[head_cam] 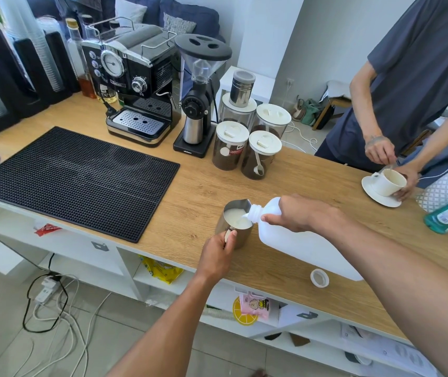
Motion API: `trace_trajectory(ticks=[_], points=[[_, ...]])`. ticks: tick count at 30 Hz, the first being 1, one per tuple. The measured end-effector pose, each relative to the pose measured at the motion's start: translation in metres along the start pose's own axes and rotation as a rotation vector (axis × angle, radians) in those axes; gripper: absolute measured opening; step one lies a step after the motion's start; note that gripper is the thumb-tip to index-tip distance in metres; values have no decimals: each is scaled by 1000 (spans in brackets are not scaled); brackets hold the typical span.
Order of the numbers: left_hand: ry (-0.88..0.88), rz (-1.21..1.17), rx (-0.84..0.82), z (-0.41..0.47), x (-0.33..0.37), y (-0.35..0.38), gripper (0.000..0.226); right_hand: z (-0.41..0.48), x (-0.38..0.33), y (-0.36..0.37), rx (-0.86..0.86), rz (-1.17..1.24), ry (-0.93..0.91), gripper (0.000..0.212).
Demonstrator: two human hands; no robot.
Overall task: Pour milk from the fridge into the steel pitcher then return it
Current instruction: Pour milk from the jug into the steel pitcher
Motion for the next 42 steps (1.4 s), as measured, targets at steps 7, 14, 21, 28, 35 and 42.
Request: trace_trajectory(ticks=[7,14,21,28,35,42], points=[[-9,2,0,0,-1,0,44,1,1,1,2,5,13,48],[-11,7,-2,0,-1,1,43,1,1,1,5,-2,14,50],[-2,6,-2,0,-2,0,43,0,0,0,-12,-2,13,49],[5,6,-4,1,-2,0,43,0,0,-1,-10,1,13,49],[-6,9,-1,1,-4,0,43,1,0,0,-12,9,20,48],[2,6,-3,1,-3,0,43,0,-1,-1,-15,4,9,49]])
Point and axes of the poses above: each hand's wrist, its own z-axis towards the middle knuckle, its own y-axis out of the palm, x = y × z, the point moved 6 cm from there along z, towards the middle knuckle, and after that the axes turned 8 degrees about -z, right-handed, at the moved point
